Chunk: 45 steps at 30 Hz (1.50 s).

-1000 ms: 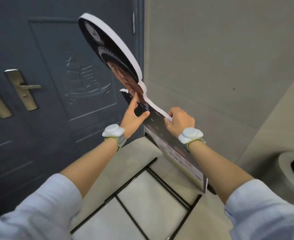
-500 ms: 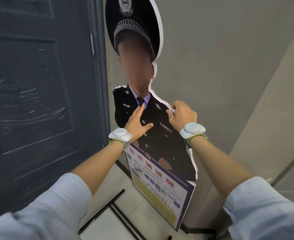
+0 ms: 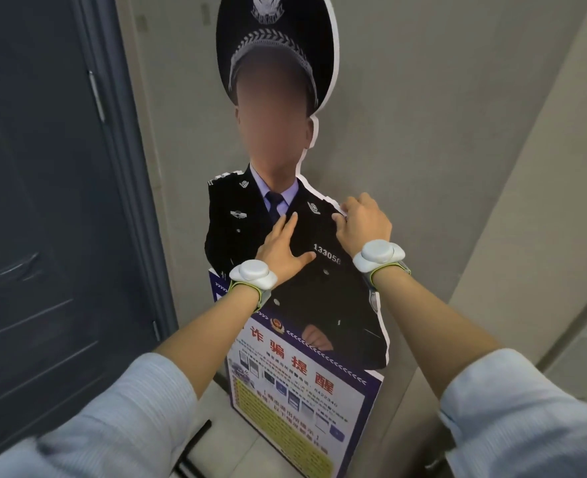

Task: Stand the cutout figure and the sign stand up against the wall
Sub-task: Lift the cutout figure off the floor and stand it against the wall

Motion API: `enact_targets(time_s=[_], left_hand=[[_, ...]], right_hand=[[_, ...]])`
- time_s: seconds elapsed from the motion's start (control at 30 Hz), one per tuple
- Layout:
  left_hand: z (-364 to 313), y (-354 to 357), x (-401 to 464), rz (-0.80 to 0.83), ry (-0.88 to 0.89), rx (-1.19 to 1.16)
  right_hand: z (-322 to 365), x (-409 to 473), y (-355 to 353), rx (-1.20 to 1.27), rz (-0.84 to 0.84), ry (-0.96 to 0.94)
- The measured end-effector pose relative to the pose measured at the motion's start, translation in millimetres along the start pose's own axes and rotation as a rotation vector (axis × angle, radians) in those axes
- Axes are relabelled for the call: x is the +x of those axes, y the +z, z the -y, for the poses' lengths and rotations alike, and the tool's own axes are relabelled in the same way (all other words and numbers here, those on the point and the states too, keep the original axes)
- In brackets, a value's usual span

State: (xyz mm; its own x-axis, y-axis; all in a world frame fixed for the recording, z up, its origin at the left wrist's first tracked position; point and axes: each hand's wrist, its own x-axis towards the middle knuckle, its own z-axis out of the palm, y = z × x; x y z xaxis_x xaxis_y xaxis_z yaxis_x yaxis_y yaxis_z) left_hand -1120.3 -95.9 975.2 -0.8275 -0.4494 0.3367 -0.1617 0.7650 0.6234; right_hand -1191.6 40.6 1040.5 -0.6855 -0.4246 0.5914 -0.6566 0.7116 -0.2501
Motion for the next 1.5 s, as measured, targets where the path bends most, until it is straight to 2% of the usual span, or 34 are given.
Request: enact_targets(time_s=[0.2, 0.5, 0.73, 1.0, 1.3, 1.5], left_hand=[[-4.3, 24.7, 44.7, 0.013, 0.001, -0.003], [-11.9, 47.1, 85.6, 0.058, 0.039, 0.004], [-15.2, 52.4, 101.1, 0.061, 0.048, 0.002], [-26.7, 59.5, 114.3, 0.074, 0.028, 0.033], [-20.4, 61.3, 121.9, 0.115, 0.007, -0.114], [-24.0, 54.5, 118.2, 0.132, 0.009, -0.031]], right_hand=[[-31.0, 32.6, 13.9, -0.07, -0.022, 0.01], [-58.4, 53.3, 30.0, -0.123, -0.104, -0.085], [-73.7, 57.0, 35.7, -0.172, -0.054, -0.095], [-81.3, 63.2, 43.4, -0.186, -0.103, -0.122], [-84.7, 63.2, 45.1, -0.144, -0.083, -0.137], [-82.4, 58.7, 41.7, -0.148, -0.029, -0.124]])
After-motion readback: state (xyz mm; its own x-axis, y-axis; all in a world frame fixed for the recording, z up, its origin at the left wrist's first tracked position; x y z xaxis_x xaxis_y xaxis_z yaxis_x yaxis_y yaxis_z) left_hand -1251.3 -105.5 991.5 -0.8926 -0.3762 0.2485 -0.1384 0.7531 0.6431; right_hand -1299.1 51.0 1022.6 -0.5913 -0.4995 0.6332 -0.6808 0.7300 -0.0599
